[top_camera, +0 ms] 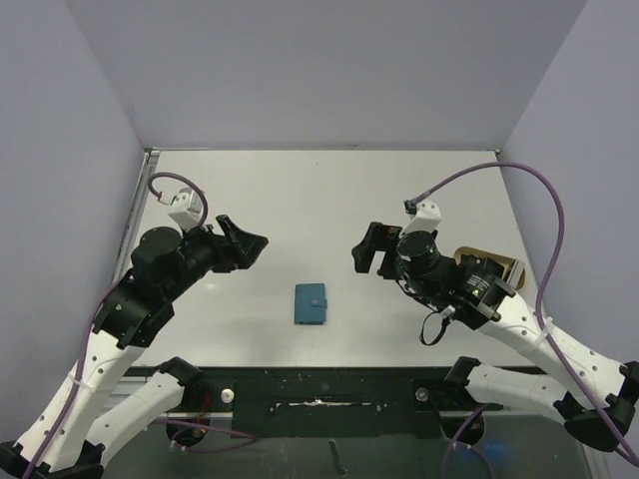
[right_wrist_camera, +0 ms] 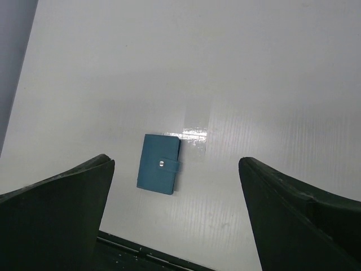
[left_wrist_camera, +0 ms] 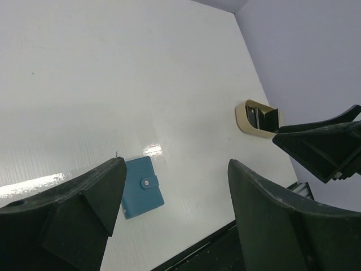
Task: Put the credit cards into the card holder
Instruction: Reset both arms
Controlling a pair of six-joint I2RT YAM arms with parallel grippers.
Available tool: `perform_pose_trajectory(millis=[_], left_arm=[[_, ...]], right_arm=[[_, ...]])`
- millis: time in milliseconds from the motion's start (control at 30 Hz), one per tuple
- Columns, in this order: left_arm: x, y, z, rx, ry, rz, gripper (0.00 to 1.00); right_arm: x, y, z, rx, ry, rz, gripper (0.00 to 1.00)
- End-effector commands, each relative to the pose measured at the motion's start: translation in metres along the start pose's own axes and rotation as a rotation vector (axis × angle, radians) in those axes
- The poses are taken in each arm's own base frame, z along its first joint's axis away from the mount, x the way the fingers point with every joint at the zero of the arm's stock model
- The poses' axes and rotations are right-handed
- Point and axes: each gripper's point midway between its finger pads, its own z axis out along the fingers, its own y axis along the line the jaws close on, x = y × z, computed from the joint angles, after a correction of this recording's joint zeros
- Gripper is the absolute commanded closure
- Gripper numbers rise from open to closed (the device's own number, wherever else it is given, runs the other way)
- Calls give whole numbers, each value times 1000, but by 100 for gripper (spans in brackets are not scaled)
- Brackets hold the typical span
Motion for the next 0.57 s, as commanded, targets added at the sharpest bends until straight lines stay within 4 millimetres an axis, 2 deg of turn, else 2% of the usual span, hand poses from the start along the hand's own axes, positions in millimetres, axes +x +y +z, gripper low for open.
perform_pose_trajectory(millis=[0,133,300,433,533], left_arm=[[-9,3,-9,-10,-58,1,27],[3,19,-5,-59,-52,-15,26],[20,29,5,-66,-21,-35,26],[21,34,10,-85,-22,-25,26],[17,34,10,-95,-31,-19,26]], right_arm=[[-6,-12,-5,26,-62,58,2],[5,-15,2,37,-36,69,2],[20,-15,13,44,-1,75,2],[28,-15,19,41,12,78,2],[26,-12,20,34,7,75,2]])
